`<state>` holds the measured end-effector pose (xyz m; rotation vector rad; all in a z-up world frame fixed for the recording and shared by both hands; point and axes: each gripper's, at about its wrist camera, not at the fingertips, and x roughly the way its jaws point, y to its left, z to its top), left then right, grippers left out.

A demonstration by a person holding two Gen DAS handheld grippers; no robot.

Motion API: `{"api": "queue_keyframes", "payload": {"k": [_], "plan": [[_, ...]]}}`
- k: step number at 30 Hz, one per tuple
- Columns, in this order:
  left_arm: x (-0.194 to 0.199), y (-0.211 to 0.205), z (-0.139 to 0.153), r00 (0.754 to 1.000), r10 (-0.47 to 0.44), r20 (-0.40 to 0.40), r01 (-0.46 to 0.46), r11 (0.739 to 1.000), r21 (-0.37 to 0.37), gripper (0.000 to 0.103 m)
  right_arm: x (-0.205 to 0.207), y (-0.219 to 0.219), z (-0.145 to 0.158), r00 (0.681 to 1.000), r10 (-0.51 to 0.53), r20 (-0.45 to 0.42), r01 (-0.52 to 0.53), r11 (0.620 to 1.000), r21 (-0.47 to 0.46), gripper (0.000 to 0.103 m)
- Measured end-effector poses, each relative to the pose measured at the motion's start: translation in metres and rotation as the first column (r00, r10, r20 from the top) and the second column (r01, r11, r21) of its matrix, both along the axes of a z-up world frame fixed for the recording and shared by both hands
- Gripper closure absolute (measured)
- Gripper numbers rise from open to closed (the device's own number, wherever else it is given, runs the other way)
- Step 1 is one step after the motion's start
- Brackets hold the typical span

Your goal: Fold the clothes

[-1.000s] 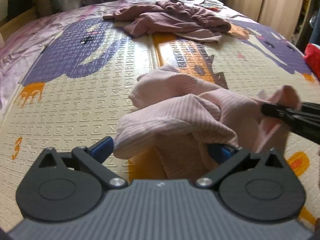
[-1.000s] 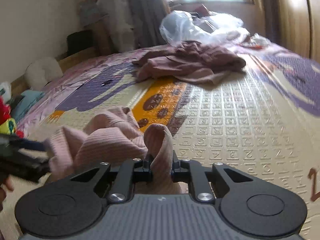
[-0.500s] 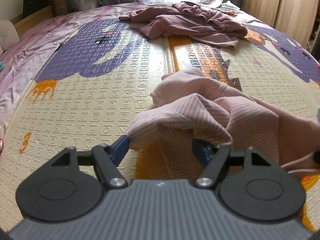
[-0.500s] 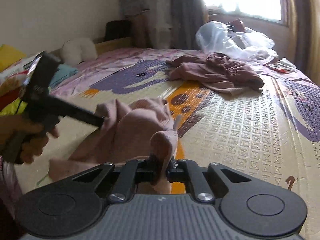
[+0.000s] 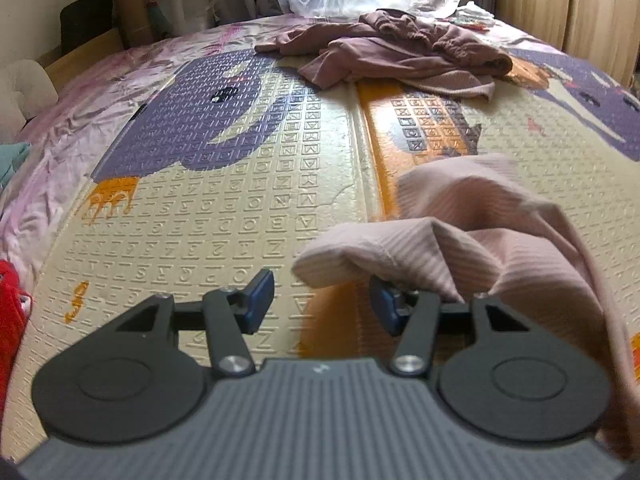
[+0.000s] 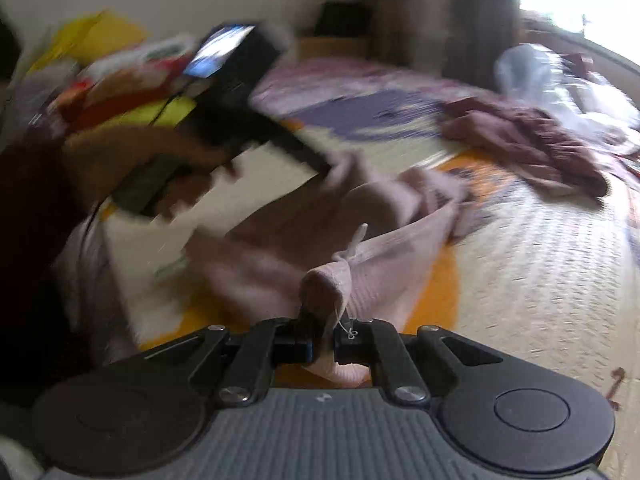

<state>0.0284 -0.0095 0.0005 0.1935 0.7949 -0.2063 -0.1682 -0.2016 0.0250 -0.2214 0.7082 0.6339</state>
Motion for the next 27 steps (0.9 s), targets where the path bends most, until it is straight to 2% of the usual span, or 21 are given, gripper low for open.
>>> {"api": "queue_keyframes", "payload": {"k": [4,7,10,12,13,18,20,23,27], "plan": [[-0.002,0.001,0.0,1.0,-0.005,0.003,0.005,1.0,0.02,0.046,-0.011,0.01,-0.008,0.994,0.101,-0.042,-0.102,0.994,-0.03,0.094],[-0.002,0.002,0.0,1.0,-0.006,0.0,0.006,1.0,0.026,0.04,-0.014,0.014,-0.009,0.985,0.159,-0.062,-0.162,0.986,-0.034,0.087],[-0.002,0.002,0.0,1.0,-0.005,0.001,0.005,0.999,0.037,0.032,-0.012,0.007,-0.001,0.988,0.143,-0.055,-0.144,0.989,-0.02,0.075],[-0.001,0.003,0.0,1.0,-0.001,0.002,0.001,0.999,0.038,0.028,-0.009,0.0,0.006,0.991,0.125,-0.048,-0.125,0.992,-0.008,0.061],[-0.001,0.004,0.0,1.0,0.003,0.003,-0.003,0.999,0.038,0.026,-0.009,-0.005,0.01,0.993,0.114,-0.037,-0.114,0.993,0.007,0.059],[0.002,0.008,0.003,1.0,0.029,-0.003,-0.029,0.999,0.038,0.007,0.0,-0.031,0.032,0.999,0.014,0.032,-0.018,0.991,0.132,0.045],[0.003,0.006,0.004,0.999,0.039,-0.009,-0.039,0.999,0.038,0.004,0.008,-0.036,0.035,0.997,-0.058,0.058,0.049,0.988,0.148,0.045],[0.006,0.003,0.005,0.998,0.054,-0.025,-0.053,0.998,0.039,0.001,0.026,-0.035,0.033,0.978,-0.187,0.092,0.174,0.976,0.133,0.045],[0.013,0.006,0.003,0.995,0.081,-0.055,-0.08,0.997,0.011,0.0,0.054,-0.033,0.025,0.938,-0.328,0.112,0.313,0.941,0.13,0.045]]}}
